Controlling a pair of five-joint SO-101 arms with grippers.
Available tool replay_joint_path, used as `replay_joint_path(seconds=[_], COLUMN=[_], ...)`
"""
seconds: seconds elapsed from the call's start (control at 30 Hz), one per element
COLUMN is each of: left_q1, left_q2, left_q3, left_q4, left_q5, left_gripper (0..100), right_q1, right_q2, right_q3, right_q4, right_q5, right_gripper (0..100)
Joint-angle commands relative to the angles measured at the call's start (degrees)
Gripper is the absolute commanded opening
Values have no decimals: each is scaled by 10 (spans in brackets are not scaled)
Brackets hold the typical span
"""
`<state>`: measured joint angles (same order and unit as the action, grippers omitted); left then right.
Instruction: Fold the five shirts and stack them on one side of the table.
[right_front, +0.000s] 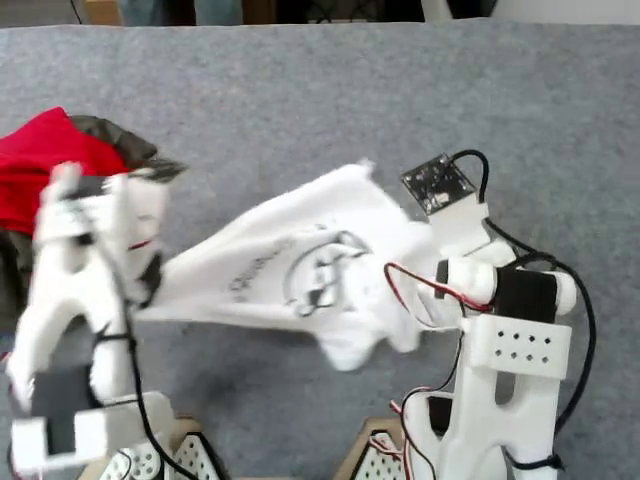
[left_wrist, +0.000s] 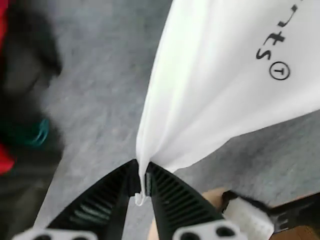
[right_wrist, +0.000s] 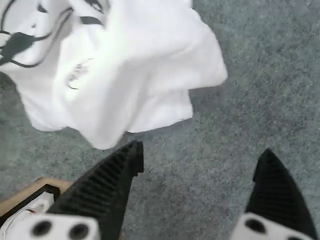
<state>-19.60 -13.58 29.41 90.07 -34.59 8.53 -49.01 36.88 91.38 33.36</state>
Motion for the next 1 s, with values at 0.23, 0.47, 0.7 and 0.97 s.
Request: replay_joint_path(seconds=[0.23,0.47,0.7,0.97], left_q1=[-261,-289,-289,-145], left_q2=[-91,-97,-96,-91], left_q3=[-8,-42,-195,-254], left_q4=[104,105,105,103], left_q5=[-216,-142,18,193], left_gripper=[30,238,296,296], right_q1=[4,4,3,-11], right_q2=[-1,-1,0,49], right_q3=[67,113,144,233], right_q4=[-107,-113,-127,-232], right_q5=[0,3,-1,-45], right_gripper=[347,18,171,231])
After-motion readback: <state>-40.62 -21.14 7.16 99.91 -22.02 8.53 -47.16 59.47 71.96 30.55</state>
